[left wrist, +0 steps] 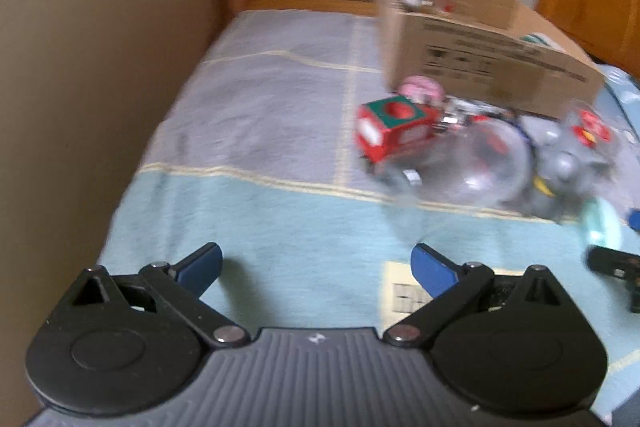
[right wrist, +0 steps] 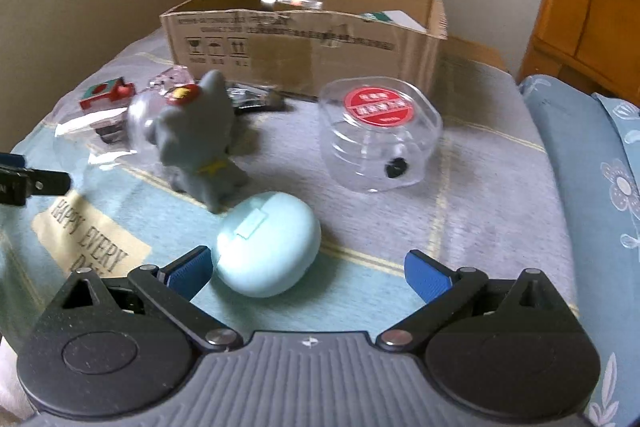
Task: Organize rigid objects
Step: 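Move left gripper to the clear plastic cup while right gripper approaches the mint-green egg case, then close left gripper on the clear cup while right gripper grasps the mint-green egg case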
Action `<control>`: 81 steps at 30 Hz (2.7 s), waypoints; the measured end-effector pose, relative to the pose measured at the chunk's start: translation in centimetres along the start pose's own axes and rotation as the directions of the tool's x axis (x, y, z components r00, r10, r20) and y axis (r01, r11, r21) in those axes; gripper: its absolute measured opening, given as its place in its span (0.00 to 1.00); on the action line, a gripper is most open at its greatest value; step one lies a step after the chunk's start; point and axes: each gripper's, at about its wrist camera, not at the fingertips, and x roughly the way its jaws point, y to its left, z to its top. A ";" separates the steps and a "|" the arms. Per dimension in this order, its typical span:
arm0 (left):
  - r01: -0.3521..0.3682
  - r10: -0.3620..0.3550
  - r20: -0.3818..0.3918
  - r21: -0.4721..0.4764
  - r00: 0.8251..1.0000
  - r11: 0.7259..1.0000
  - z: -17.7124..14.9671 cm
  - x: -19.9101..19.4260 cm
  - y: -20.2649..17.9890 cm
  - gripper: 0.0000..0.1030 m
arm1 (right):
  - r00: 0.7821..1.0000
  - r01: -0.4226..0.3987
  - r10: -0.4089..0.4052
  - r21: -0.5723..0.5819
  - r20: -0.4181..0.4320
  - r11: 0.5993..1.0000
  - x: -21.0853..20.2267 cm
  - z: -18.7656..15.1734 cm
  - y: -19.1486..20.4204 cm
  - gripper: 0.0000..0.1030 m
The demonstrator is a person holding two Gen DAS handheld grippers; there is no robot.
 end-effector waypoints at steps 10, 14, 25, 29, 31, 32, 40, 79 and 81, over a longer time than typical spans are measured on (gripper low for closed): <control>0.073 -0.071 -0.040 0.071 0.997 0.995 -0.7 -1.8 -1.4 0.97 | 0.999 0.035 -0.035 -0.001 0.016 0.999 0.0 -0.6 -1.0 1.00; 0.129 -0.129 -0.012 0.117 0.992 0.985 -0.1 -2.9 -4.0 0.97 | 0.999 0.028 -0.028 -0.009 0.031 1.000 0.1 -0.8 -1.0 1.00; 0.112 -0.117 0.086 0.064 0.989 0.992 4.0 -1.4 -7.3 0.97 | 0.998 0.007 -0.005 -0.033 0.058 0.999 0.0 -1.0 -1.3 1.00; 0.095 -0.096 0.079 0.022 0.992 0.995 4.4 0.0 -7.6 0.97 | 0.998 0.005 -0.003 -0.037 0.060 0.999 0.1 -0.9 -1.3 1.00; 0.101 -0.101 0.065 0.007 0.993 0.995 4.3 0.5 -7.4 0.97 | 0.998 0.002 0.000 -0.041 0.060 0.999 0.1 -0.8 -1.3 1.00; 0.103 -0.103 0.064 0.003 0.993 0.995 4.2 0.5 -7.3 0.97 | 0.998 0.001 0.002 -0.043 0.060 0.999 0.1 -0.8 -1.3 1.00; 0.038 -0.039 0.027 0.037 0.999 0.999 2.7 -0.3 -5.5 0.97 | 0.998 -0.014 0.018 -0.063 0.065 0.998 0.2 -0.8 -1.4 1.00; 0.054 -0.055 0.011 0.091 0.998 0.994 3.2 0.2 -5.2 0.87 | 0.996 -0.065 0.079 -0.229 0.052 0.971 0.2 1.0 0.5 0.60; 0.052 -0.053 0.006 0.121 0.999 0.991 3.3 -0.2 -5.2 0.87 | 0.996 -0.065 0.078 -0.256 0.041 0.964 0.0 0.9 0.5 0.60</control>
